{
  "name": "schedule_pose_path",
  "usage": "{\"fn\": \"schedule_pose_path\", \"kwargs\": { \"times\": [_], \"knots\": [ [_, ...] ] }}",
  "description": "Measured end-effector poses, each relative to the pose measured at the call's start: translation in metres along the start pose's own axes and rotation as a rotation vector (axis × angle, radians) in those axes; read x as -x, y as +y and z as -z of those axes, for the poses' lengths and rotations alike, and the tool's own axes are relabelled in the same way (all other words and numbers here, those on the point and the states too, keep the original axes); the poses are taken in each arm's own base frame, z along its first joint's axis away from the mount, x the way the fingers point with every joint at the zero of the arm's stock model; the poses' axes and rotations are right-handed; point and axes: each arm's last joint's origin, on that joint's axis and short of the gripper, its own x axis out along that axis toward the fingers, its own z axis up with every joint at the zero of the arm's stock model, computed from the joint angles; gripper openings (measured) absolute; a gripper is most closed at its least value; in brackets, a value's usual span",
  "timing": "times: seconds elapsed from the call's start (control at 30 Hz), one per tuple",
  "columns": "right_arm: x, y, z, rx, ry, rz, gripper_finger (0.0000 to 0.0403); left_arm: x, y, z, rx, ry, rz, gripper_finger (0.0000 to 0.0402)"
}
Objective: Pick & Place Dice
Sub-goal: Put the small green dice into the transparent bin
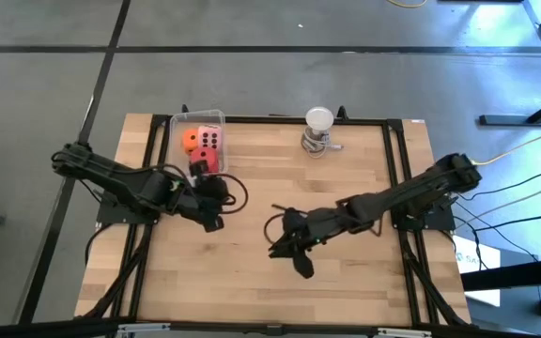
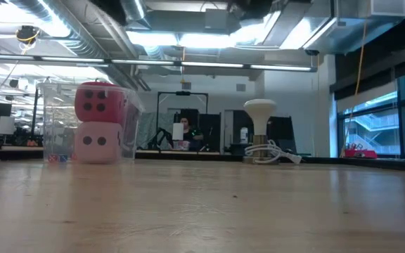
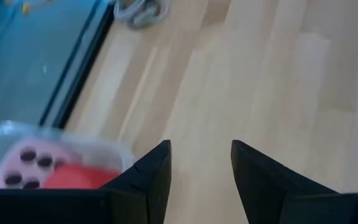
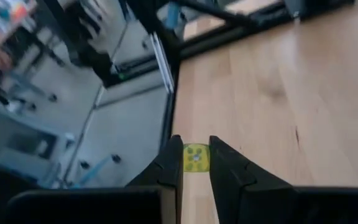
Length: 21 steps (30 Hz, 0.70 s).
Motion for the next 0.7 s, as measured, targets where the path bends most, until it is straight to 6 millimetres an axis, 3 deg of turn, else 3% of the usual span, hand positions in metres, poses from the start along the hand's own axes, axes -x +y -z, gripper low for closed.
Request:
{"fn": "schedule_pose_path", "kwargs": {
  "times": [0.17, 0.43, 0.7],
  "knots": [
    [0.029, 0.012, -0.016, -0.037, -0.091, -0.020, 0.0049, -0.004, -0.008, -0.013, -0.106, -0.106, 0.019, 0.0157],
    [0.077, 0.035, -0.032, -0.049, -0.239, -0.057, 0.0049, 0.003, -0.017, -0.045, -0.033, -0.397, 0.093, 0.0157],
    [0.095, 0.048, -0.035, -0.078, -0.317, -0.078, 0.0049, -0.010, -0.051, -0.075, -0.173, -0.656, 0.278, 0.0181]
  ]
}}
